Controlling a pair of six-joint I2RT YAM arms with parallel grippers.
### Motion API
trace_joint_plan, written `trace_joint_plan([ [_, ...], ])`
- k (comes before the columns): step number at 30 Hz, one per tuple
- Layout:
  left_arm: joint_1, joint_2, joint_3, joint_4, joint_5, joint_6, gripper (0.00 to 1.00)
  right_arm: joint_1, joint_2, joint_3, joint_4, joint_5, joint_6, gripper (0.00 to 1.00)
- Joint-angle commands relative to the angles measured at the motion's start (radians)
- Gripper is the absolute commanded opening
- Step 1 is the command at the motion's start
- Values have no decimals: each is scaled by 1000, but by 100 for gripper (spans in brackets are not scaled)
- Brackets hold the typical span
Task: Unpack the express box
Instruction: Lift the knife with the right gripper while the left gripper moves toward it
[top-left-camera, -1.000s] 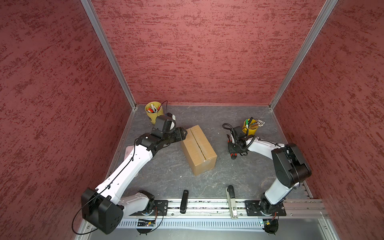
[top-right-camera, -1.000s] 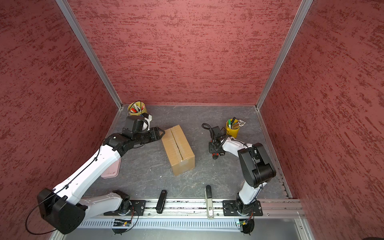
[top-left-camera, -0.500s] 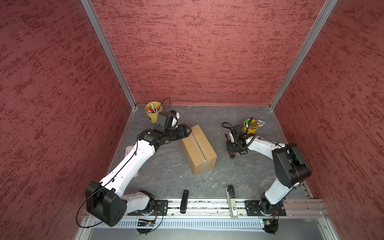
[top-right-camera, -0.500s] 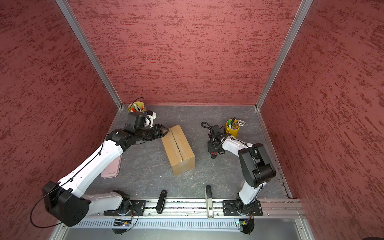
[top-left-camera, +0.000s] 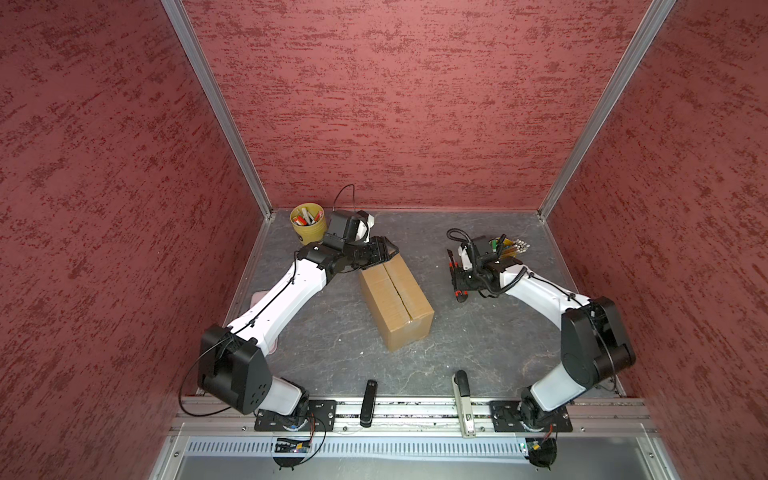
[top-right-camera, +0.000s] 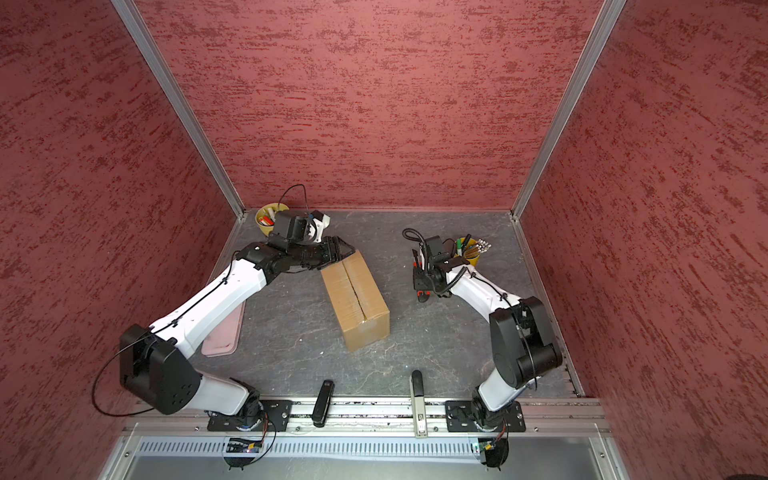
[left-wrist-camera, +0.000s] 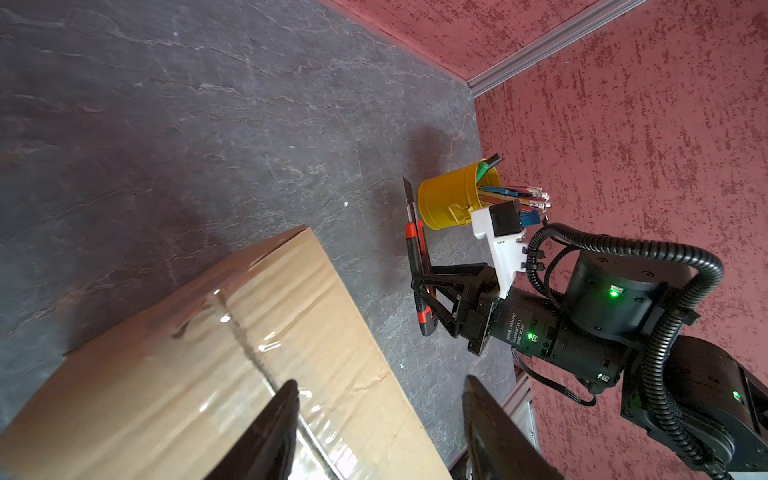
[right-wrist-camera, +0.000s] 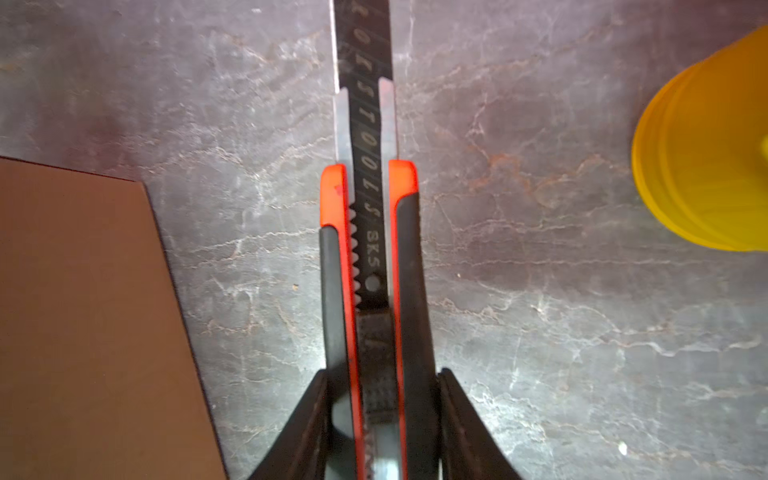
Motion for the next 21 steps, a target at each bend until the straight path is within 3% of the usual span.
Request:
trace_joint_plan([
  [1,-21,37,57,42,39,0,68,-5,-43,63,-41,-19,-22,10],
  [6,-58,121,123,87,60,2,77,-5,-64,117,-59,-40,-32,9],
  [21,-153,334,199,343,102,-88,74,-3,-143,145,-34,-111,-13,8],
])
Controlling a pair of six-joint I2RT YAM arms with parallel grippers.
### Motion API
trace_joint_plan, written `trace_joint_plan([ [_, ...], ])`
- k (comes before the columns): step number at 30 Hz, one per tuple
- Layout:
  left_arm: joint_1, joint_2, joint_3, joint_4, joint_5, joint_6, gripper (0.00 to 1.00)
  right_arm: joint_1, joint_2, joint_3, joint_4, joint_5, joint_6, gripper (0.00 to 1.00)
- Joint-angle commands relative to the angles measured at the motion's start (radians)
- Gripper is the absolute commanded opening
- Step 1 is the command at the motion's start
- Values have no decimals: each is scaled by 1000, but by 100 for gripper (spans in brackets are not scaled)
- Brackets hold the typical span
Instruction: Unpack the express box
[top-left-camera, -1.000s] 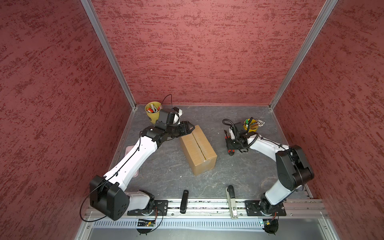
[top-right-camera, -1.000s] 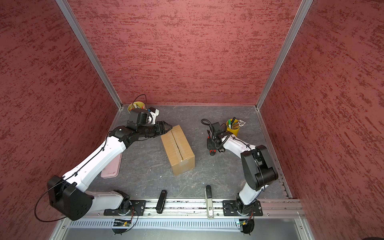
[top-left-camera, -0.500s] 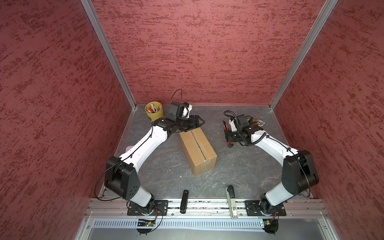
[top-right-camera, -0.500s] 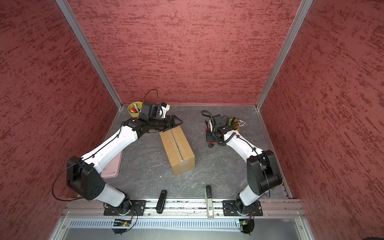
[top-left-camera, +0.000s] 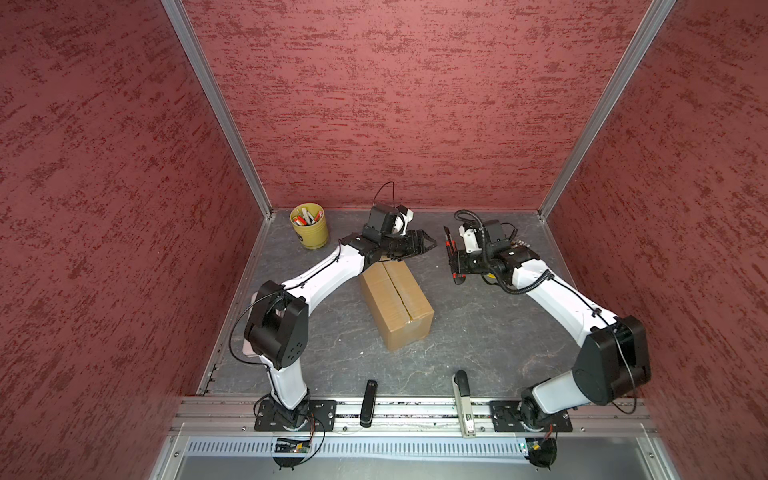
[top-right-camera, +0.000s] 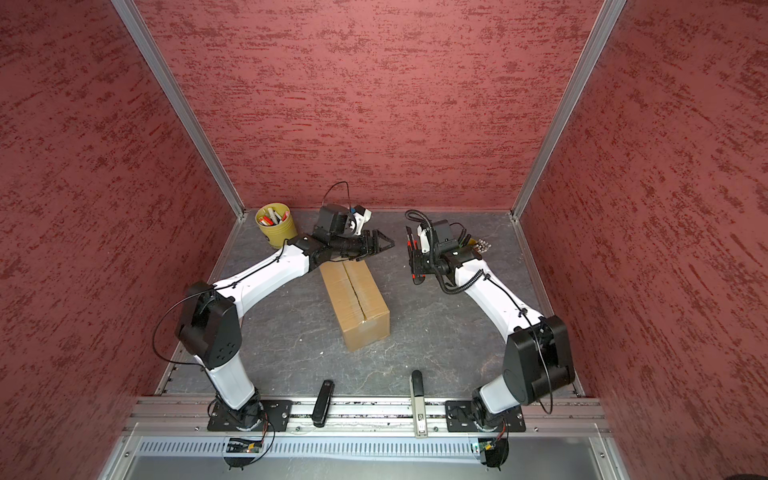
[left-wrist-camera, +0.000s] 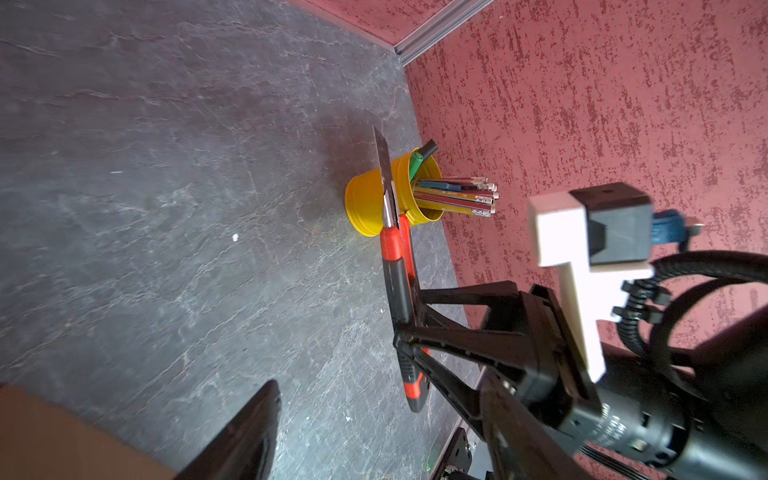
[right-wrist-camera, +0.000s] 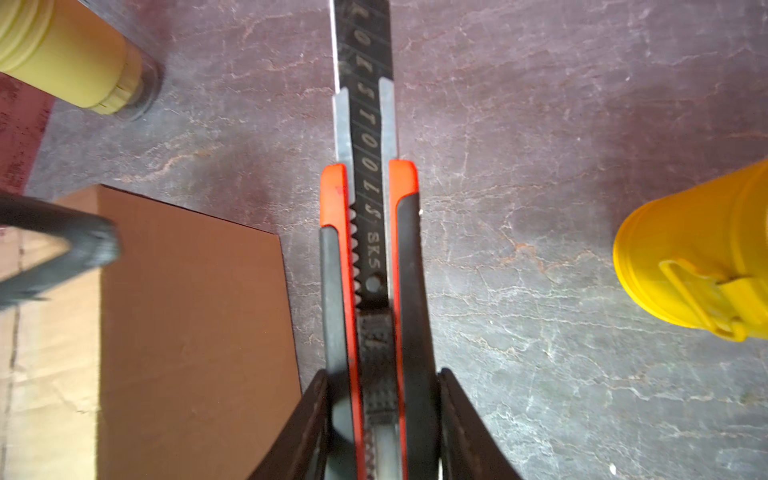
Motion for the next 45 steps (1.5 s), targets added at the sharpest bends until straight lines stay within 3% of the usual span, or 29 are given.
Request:
trace_joint_plan([
  [1,-21,26,40,86,8,-18,73,-3,-40,18,17,-35,8,8],
  [31,-111,201,200,126,-67,-20,51,14,-125,-71,99,-141,32,8],
  [45,-113,204,193,140,-56,-23,21,18,-112,-73,116,-154,37,8],
])
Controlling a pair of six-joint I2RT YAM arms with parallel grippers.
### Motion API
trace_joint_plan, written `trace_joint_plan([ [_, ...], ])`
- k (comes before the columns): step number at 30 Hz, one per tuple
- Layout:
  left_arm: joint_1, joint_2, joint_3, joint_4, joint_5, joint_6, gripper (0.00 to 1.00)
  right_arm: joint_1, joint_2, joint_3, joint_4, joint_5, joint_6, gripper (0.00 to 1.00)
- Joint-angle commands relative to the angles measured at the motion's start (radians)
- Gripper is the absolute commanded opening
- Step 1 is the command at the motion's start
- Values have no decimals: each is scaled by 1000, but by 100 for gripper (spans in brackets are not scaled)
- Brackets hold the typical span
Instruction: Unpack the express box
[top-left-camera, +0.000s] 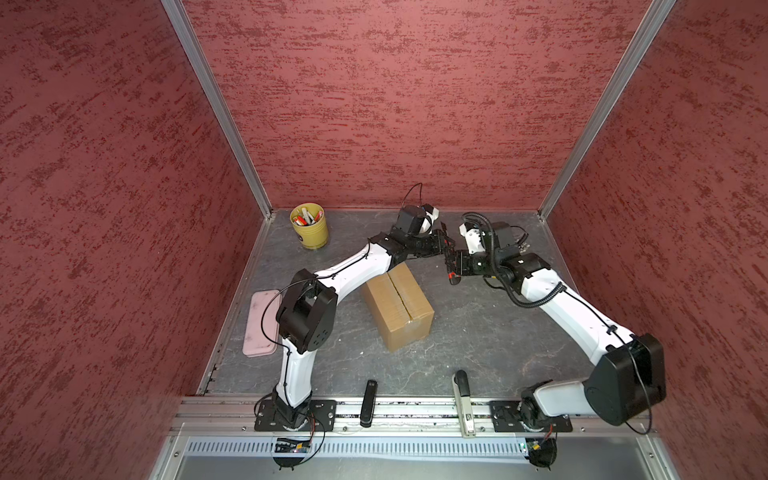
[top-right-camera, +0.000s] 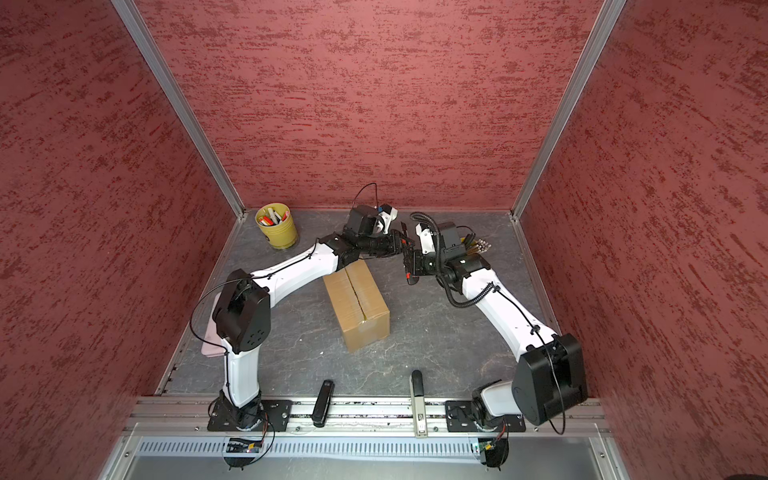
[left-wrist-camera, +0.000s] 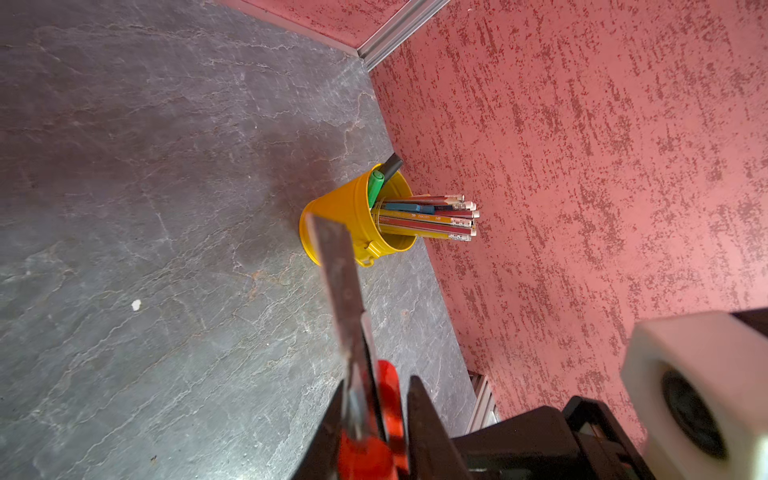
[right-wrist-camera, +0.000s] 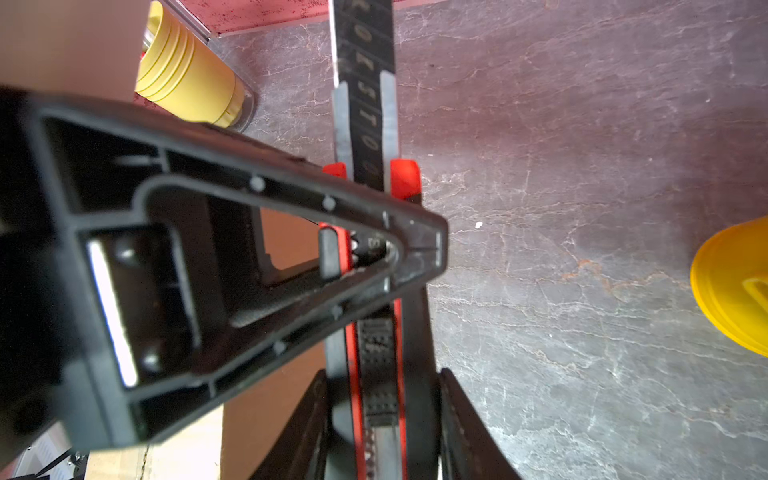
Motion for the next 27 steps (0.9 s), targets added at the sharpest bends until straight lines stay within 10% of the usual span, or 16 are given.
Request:
trace_joint_plan([
  [1,-7,19,16,41,10,12,19,8,-12,-7,34,-22,2,8],
  [11,-2,14,-12,77,18,-5,4,11,-19,-23,54,-30,16,9],
  [27,52,-91,-160,223,25,-21,0,11,-36,-110,257,-103,127,43],
])
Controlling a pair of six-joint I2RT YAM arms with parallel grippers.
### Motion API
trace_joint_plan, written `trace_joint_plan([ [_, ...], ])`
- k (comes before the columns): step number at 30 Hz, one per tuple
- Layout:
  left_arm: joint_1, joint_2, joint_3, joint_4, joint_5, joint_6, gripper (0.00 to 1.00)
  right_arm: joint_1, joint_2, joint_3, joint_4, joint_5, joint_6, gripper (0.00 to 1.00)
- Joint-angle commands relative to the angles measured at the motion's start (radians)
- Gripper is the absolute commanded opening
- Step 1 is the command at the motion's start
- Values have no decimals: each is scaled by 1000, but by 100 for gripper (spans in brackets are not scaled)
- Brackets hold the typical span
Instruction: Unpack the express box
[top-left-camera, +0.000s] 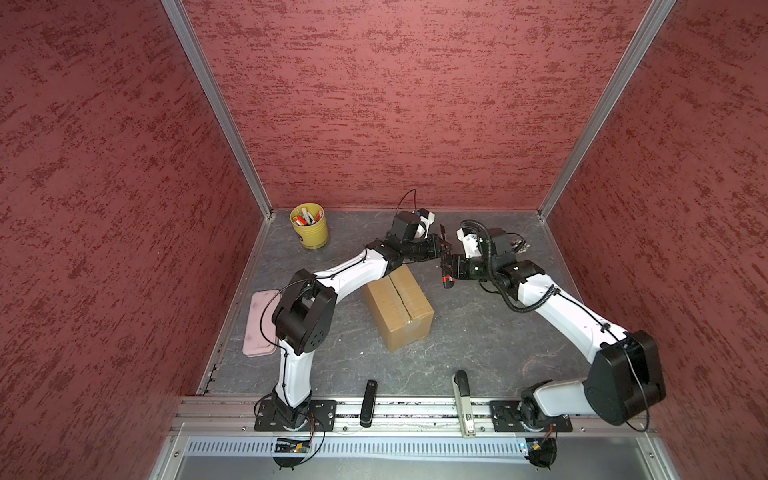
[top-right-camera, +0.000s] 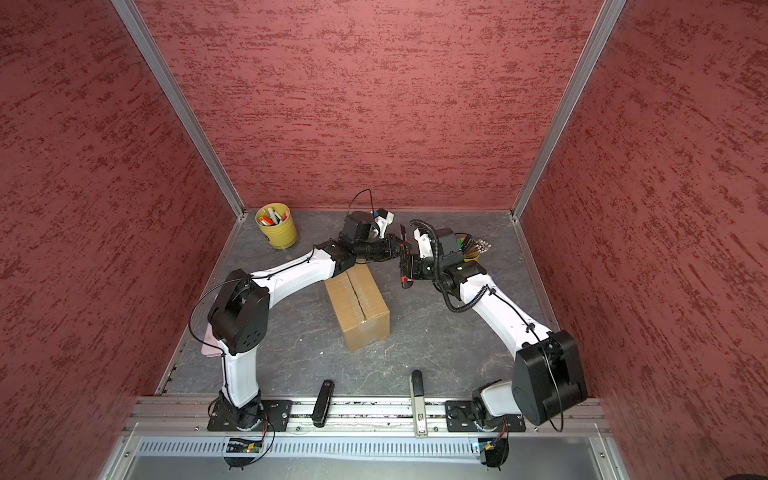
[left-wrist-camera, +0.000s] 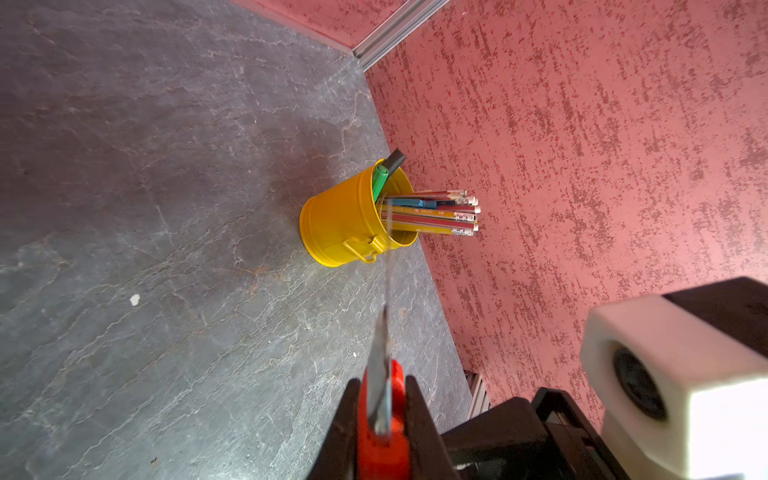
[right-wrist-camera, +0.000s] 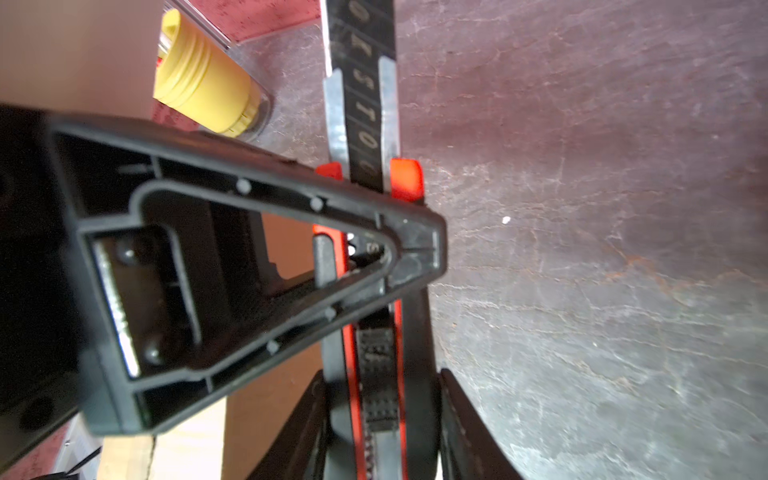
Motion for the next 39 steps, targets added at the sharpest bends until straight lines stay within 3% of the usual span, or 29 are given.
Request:
trace_joint_plan([
  [1,28,-61,-29,79,-7,1,0,6,-39,-13,109,-42,45,45],
  [9,92,-136,-115,197,13,-58,0,5,-77,-55,193,-59,90,52],
  [18,157,-212,-208,378,35,-187,0,6,-109,-142,455,-89,252,55],
  [27,158,-203,-279,628,-30,-314,0,17,-38,-189,783,-158,417,57],
  [39,141,-143,-270,804,-51,-433,0,39,42,-170,941,-189,496,61],
])
